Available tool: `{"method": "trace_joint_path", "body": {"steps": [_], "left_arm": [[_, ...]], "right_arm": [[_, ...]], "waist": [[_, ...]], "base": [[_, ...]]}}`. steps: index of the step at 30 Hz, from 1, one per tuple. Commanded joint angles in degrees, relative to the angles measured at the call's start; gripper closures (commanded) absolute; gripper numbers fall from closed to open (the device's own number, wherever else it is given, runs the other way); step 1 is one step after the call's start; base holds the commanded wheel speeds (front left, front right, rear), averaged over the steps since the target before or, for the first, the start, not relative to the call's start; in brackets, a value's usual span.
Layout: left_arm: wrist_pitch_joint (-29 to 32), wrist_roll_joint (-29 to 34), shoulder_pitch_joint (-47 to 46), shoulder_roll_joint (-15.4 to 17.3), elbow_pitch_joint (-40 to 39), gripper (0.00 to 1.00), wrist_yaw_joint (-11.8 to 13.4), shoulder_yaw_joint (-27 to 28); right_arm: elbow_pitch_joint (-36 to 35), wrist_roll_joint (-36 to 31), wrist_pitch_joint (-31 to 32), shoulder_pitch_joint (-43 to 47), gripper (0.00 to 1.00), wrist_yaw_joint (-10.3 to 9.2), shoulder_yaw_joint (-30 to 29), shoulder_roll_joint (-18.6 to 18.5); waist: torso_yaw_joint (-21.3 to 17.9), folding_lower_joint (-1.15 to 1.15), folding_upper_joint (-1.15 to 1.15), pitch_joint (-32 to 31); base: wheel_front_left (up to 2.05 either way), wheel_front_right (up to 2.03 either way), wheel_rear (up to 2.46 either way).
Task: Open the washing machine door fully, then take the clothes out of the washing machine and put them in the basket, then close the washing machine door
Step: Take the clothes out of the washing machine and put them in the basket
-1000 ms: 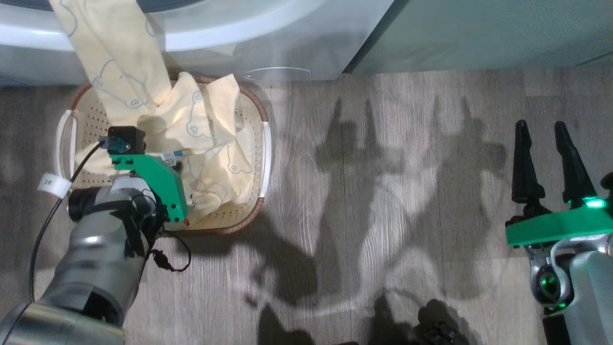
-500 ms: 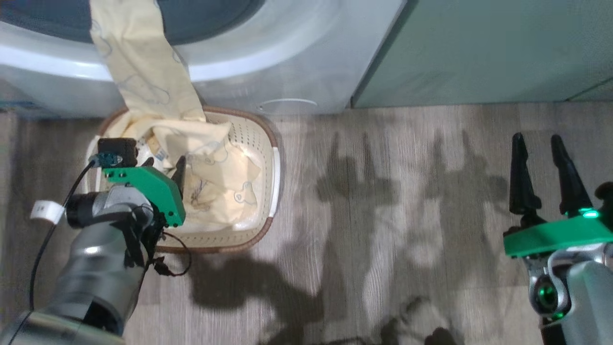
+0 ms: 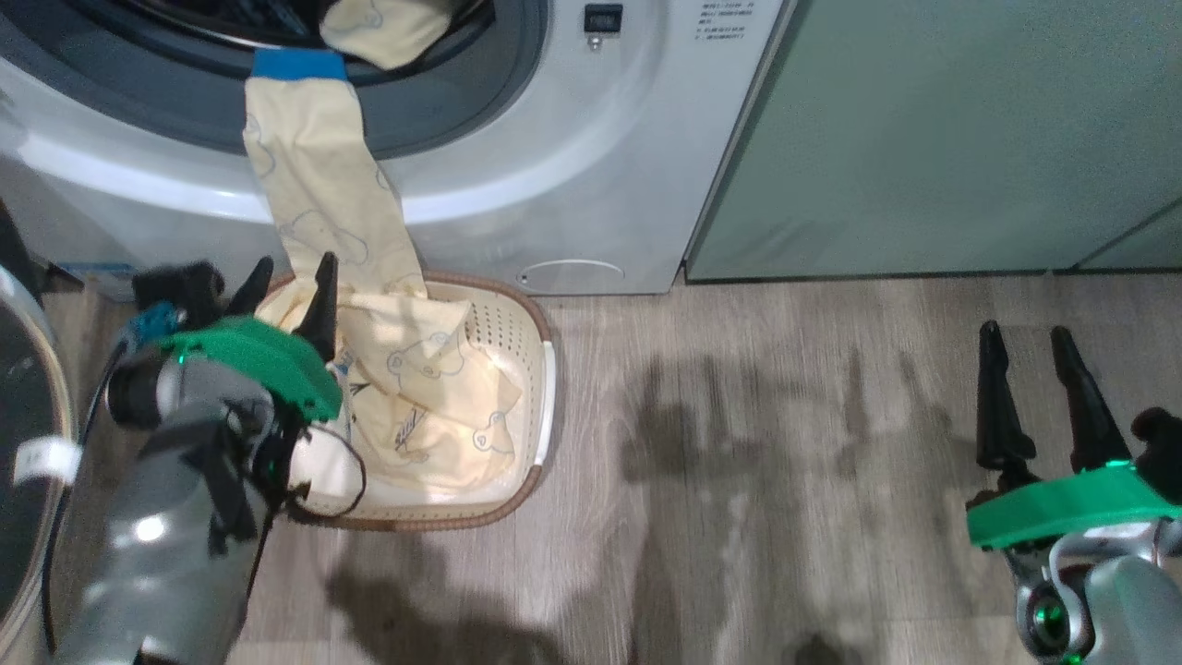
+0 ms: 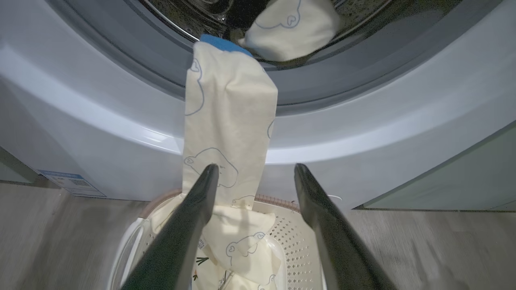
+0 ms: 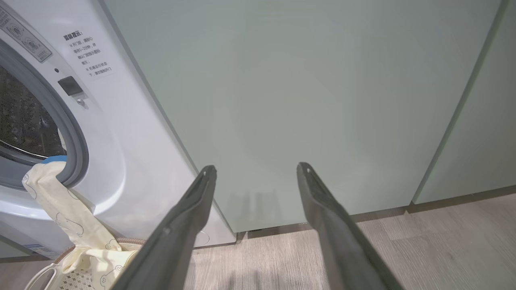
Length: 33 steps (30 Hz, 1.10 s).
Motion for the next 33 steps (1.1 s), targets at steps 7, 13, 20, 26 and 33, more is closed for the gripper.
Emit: {"method": "trace_joint_path", "body": {"steps": [7, 13, 20, 26, 33], "left_arm": [[-0.5, 4.1, 11.3, 0.4, -14.2, 0.0, 1.3, 9.1], [-0.5, 7.4, 18.3, -2.5, -20.1, 0.0, 1.3, 11.9], [-0.5, 10.0, 20.9, -4.4, -22.6, 0.0, 1.1, 12.8], [-0.5, 10.9, 20.7, -4.7, -22.4, 0.0, 1.0, 13.3], [2.7, 12.8, 15.7, -2.8, -20.0, 0.0, 0.9, 11.2]], "right_arm": [[-1.4, 0.3, -0.5, 2.0, 0.0, 0.0, 1.1, 0.0], [-1.2, 0.4, -0.5, 3.4, 0.0, 0.0, 0.7, 0.0], [-1.3, 0.3, -0.5, 4.1, 0.0, 0.0, 0.8, 0.1], [-1.3, 0.4, -0.5, 4.2, 0.0, 0.0, 1.1, 0.1], [-1.4, 0.5, -0.5, 3.7, 0.0, 0.0, 1.1, 0.1]], "waist": [[-0.1, 0.01, 0.0, -3.2], [0.3, 0.01, 0.0, -5.2], [1.0, 0.01, 0.0, -6.2], [1.0, 0.01, 0.0, -6.4], [0.9, 0.01, 0.0, -5.2]], "base": [[0.0, 0.0, 0.0], [0.0, 0.0, 0.0], [0.0, 0.0, 0.0], [0.0, 0.0, 0.0], [0.0, 0.0, 0.0]]}}
